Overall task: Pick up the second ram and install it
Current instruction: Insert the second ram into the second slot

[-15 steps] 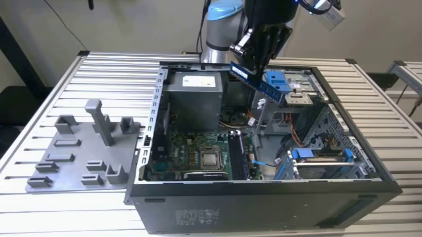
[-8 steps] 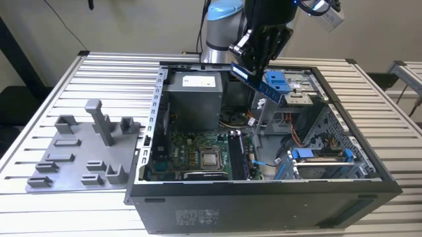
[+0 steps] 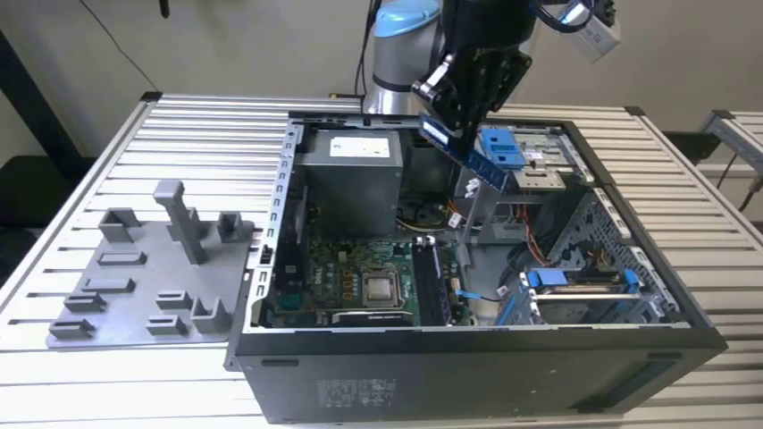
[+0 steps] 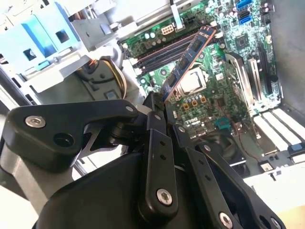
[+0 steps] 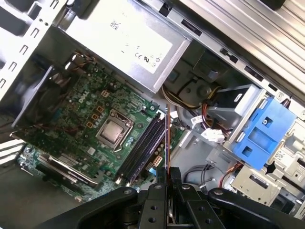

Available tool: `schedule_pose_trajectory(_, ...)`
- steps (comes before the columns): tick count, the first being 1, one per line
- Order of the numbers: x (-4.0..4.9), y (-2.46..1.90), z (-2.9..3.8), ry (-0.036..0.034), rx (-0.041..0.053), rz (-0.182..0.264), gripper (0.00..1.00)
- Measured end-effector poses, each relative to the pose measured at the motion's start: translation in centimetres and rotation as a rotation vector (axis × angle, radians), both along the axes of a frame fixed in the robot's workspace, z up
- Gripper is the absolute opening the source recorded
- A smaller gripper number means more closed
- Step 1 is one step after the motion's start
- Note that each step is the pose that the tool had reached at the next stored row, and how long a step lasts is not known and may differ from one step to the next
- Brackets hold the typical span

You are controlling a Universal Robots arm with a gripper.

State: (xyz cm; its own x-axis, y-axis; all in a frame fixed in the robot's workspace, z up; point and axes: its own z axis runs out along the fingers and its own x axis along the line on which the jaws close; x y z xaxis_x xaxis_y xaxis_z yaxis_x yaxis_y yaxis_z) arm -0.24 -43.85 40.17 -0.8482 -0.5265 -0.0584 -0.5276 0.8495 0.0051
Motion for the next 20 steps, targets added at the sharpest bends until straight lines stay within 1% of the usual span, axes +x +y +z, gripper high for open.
schedule_pose_trajectory(2,0.01,0.00,-0.08,0.0005,-0.0009,-0.014,0.14)
schedule_pose_trajectory(3,0.03,0.00,-0.14,0.0018,-0.0017,-0.018,0.14)
schedule_pose_trajectory(7,0.18,0.00,-0.40,0.0132,-0.0034,-0.029,0.14)
schedule_pose_trajectory(9,0.19,0.00,-0.54,0.0170,-0.0036,-0.039,0.14)
schedule_pose_trajectory(14,0.42,0.00,-0.82,0.0219,-0.0036,-0.057,0.14)
schedule_pose_trajectory(20,0.78,0.00,-1.09,0.0310,-0.0037,-0.070,0.14)
